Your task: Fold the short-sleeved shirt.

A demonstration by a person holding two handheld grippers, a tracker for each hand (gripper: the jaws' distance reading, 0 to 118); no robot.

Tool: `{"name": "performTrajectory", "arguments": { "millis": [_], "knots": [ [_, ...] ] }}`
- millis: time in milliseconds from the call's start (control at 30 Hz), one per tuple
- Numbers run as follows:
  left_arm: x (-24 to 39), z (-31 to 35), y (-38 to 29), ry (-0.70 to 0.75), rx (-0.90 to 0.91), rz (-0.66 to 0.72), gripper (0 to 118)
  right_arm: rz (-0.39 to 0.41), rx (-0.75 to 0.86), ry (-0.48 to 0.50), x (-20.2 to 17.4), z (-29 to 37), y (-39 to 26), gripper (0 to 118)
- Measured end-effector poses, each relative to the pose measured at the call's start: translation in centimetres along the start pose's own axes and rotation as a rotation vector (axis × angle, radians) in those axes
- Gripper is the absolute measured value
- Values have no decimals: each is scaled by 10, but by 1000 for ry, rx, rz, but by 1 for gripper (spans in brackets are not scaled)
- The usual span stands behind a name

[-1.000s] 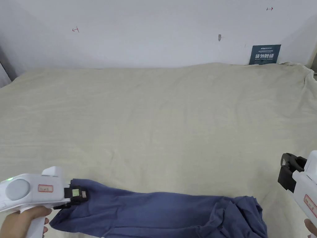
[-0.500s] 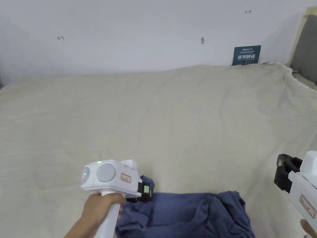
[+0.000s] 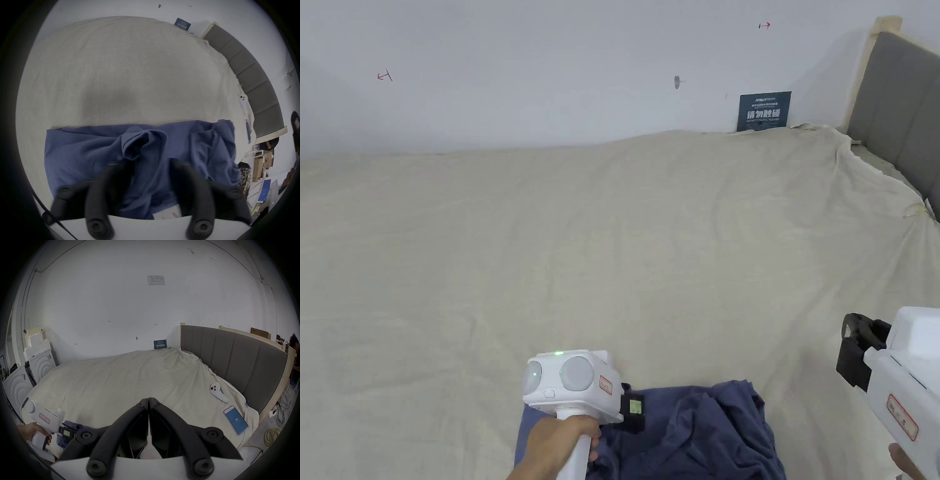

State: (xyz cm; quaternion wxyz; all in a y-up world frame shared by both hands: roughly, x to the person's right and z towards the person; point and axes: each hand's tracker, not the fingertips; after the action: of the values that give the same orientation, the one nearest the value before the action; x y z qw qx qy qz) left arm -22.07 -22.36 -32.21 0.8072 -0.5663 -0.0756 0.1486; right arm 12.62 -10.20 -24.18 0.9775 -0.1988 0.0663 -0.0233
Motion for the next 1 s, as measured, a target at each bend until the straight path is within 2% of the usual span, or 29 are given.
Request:
{"name": "performTrajectory", "arguments": {
  "millis": [67, 100, 233, 433, 467, 533, 600, 667, 700, 1000],
  "knots": [
    [3, 14, -1, -8, 26, 0, 101, -1, 0, 2, 1, -1, 1, 0],
    [4, 26, 0, -17, 63, 1, 105, -2, 0, 2, 1, -1, 2, 0],
    [-3, 78, -1, -68, 205, -19, 105, 4, 12, 8, -3, 0, 7, 0],
    [-40, 121, -7, 55, 334, -24, 103, 10, 24, 16, -6, 0, 12, 0],
    [-48, 124, -10, 84, 366, -18, 99, 10, 24, 18, -7, 0, 12, 0],
    [-63, 125, -18, 121, 431, -23, 68, 9, 24, 20, -8, 0, 13, 0],
    [-74, 122, -27, 121, 492, -45, 20, 12, 22, 20, -9, 0, 14, 0],
    [-83, 117, -37, 136, 532, -45, 5, 14, 18, 19, -10, -1, 14, 0],
    [-85, 112, -40, 140, 528, -51, 0, 15, 17, 17, -10, -1, 13, 0],
    [-75, 63, -64, 160, 469, -108, 0, 14, 4, 12, -10, -3, 12, 0]
  ]
}}
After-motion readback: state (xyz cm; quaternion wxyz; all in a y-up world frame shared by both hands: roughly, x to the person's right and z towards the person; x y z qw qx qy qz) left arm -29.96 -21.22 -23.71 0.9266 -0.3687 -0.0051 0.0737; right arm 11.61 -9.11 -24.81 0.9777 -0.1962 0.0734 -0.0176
